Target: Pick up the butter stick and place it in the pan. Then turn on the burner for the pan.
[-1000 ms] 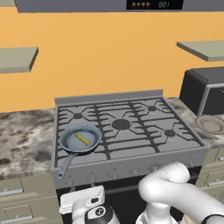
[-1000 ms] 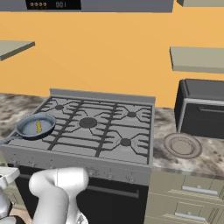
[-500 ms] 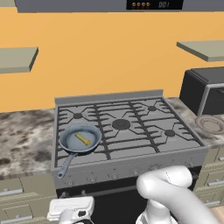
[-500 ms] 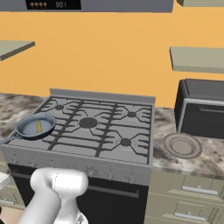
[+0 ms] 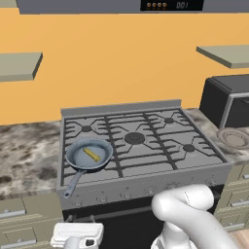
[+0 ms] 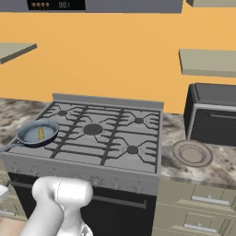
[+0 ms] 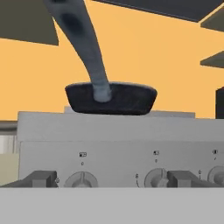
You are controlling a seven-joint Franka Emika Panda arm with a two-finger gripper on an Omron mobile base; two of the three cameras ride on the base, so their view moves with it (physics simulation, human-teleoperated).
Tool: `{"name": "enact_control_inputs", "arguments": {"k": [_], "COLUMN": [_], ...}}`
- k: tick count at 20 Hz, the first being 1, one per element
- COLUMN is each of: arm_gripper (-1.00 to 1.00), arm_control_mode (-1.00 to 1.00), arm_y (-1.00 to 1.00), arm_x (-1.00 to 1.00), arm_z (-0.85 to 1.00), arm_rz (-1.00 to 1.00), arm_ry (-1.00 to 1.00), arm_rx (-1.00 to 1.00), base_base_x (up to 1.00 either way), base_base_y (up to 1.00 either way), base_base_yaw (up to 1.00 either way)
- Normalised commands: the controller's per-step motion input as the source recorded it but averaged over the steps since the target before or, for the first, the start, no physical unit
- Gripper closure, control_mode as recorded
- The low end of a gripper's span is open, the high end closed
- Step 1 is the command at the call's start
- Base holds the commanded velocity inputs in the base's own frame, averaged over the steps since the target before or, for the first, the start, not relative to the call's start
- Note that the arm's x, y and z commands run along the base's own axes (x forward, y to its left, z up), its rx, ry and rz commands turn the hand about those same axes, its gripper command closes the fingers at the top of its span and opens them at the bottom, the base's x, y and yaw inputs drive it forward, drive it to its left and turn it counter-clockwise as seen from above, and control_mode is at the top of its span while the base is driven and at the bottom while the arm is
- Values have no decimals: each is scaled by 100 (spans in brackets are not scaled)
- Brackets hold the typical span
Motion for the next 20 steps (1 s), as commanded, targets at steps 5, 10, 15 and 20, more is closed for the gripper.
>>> {"name": "enact_control_inputs", "arguments": {"k": [5, 10, 15, 20], "arm_gripper": [-100, -100, -100, -100], "arm_control_mode": [-100, -100, -100, -100], "arm_y": [-23, -20, -1, 14], "arm_x": [3, 28, 37, 28], "arm_z": [0, -1, 0, -19], "arm_rz": [4, 10, 9, 3], "arm_ry": [0, -1, 0, 0], "arm_rx": [7, 9, 10, 2], "base_base_x": [0, 0, 0, 0], "base_base_y": [0, 0, 0, 0], "base_base_yaw": [0, 0, 0, 0]}}
